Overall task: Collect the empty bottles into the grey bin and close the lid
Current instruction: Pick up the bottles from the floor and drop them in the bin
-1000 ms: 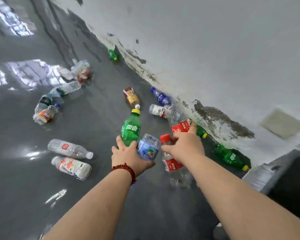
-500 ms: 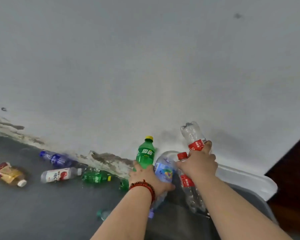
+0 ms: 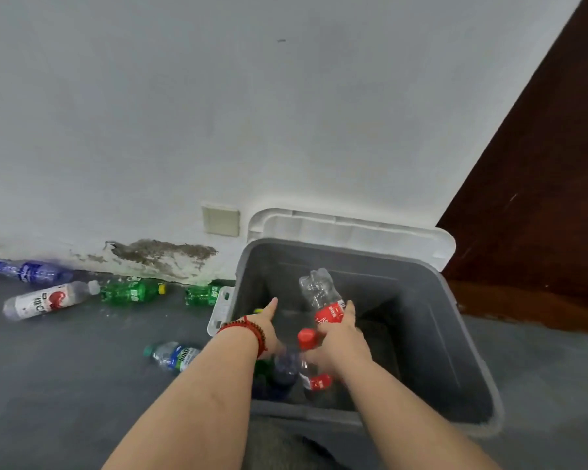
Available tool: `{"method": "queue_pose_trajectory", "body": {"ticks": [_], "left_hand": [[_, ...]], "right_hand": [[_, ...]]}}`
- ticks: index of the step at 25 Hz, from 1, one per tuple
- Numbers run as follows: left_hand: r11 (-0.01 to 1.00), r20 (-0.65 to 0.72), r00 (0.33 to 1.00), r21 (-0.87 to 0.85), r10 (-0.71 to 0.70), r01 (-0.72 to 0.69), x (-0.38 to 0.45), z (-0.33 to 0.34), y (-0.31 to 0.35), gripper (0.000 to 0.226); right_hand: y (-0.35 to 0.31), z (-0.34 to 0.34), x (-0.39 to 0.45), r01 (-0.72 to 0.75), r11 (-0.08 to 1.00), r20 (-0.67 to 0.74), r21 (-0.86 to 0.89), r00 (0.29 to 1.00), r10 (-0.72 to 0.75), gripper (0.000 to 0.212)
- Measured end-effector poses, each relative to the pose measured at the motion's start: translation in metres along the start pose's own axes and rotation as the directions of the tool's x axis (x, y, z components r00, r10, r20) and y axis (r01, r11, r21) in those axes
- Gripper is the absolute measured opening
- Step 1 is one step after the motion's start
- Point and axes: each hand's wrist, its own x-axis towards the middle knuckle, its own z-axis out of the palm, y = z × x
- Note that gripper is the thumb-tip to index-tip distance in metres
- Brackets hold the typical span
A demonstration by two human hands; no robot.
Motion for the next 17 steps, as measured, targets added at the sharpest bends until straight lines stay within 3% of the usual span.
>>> {"method": "queue_pose_trajectory", "body": {"ticks": [2, 7, 11, 14, 17], "left_hand": [[1.000, -0.003, 1.000, -0.016, -0.003, 0.003, -0.004, 0.001, -0.002, 0.088], [1.000, -0.259, 0.966, 0.003, -0.007, 0.008, -0.008, -0.004, -0.036, 0.084], [0.999, -0.342, 0.939, -0.036, -0.040, 0.029, -0.014, -0.007, -0.067, 0.077], [0.992, -0.402, 0.908, -0.093, -0.115, 0.085, -0.016, -0.007, -0.089, 0.075], [0.961, -0.466, 0.845, -0.201, -0.263, 0.188, -0.016, -0.009, -0.111, 0.080]], "right_hand": [[-0.003, 0.009, 0.001, 0.016, 0.999, 0.101, -0.028, 0.995, -0.013, 0.054], [-0.023, 0.024, 0.007, -0.015, 0.994, 0.210, -0.106, 0.977, 0.037, 0.053], [-0.049, 0.032, 0.013, 0.076, 0.990, 0.291, -0.120, 0.956, -0.038, 0.037], [-0.076, 0.032, 0.022, 0.178, 0.984, 0.196, -0.002, 0.965, -0.174, 0.037], [-0.125, 0.037, 0.029, 0.378, 0.926, 0.004, 0.013, 0.926, -0.378, 0.058]]}}
